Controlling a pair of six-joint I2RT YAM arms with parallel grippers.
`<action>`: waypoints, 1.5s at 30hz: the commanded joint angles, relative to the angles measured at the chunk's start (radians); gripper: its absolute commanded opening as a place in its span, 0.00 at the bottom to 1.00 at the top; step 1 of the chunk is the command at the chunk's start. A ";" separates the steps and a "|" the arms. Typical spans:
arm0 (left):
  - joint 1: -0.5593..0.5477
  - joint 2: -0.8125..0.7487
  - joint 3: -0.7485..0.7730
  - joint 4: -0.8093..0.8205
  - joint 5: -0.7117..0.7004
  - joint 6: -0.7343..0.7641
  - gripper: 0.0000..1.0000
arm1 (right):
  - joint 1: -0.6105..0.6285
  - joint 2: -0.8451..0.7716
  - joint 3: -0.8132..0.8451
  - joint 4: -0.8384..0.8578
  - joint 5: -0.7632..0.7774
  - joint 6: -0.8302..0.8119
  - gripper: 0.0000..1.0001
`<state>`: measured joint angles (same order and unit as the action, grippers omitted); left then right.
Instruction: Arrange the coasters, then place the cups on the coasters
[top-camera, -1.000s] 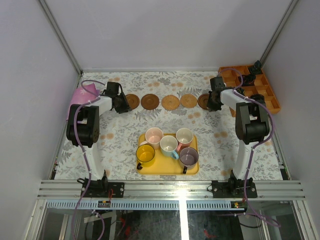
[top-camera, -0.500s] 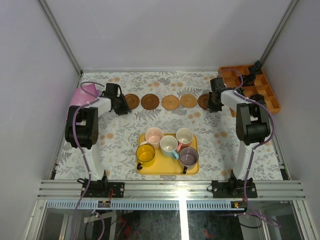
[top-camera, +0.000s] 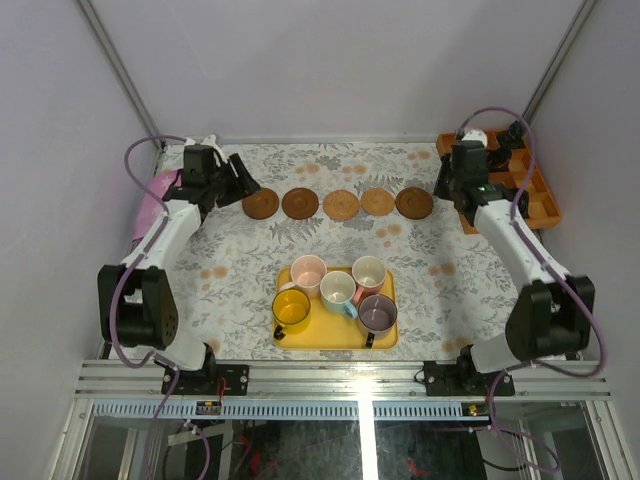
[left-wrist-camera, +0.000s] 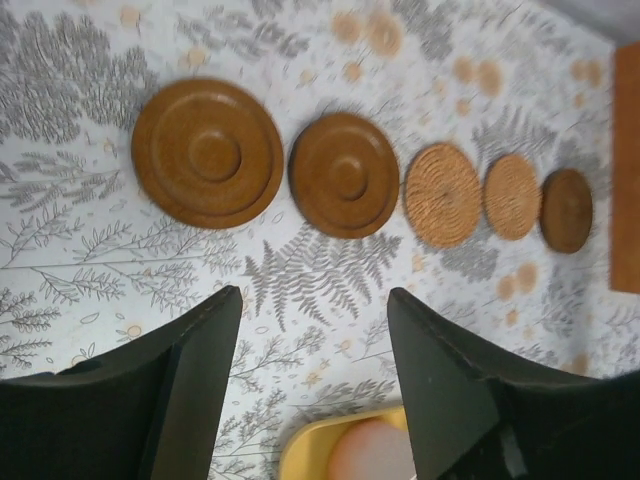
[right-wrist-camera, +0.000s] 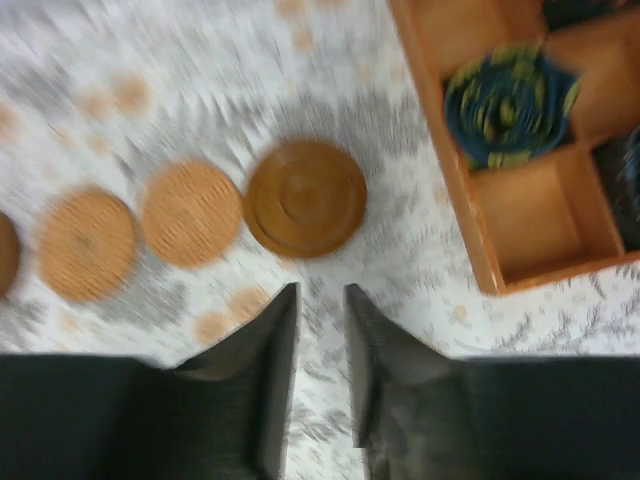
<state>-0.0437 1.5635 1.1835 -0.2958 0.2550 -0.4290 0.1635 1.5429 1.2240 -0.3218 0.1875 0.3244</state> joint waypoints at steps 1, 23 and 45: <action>0.007 -0.090 0.029 0.064 -0.042 0.041 0.64 | 0.010 -0.155 -0.006 0.202 0.053 -0.081 0.44; -0.004 -0.303 -0.177 0.187 -0.004 0.066 1.00 | 0.013 -0.154 0.014 0.004 -0.108 -0.031 0.47; -0.144 -0.204 -0.244 0.187 -0.004 0.066 1.00 | 0.450 -0.265 -0.142 -0.416 -0.240 0.073 0.62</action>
<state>-0.1726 1.3502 0.9291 -0.1650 0.2451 -0.3836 0.5404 1.3174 1.1076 -0.6922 0.0071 0.3786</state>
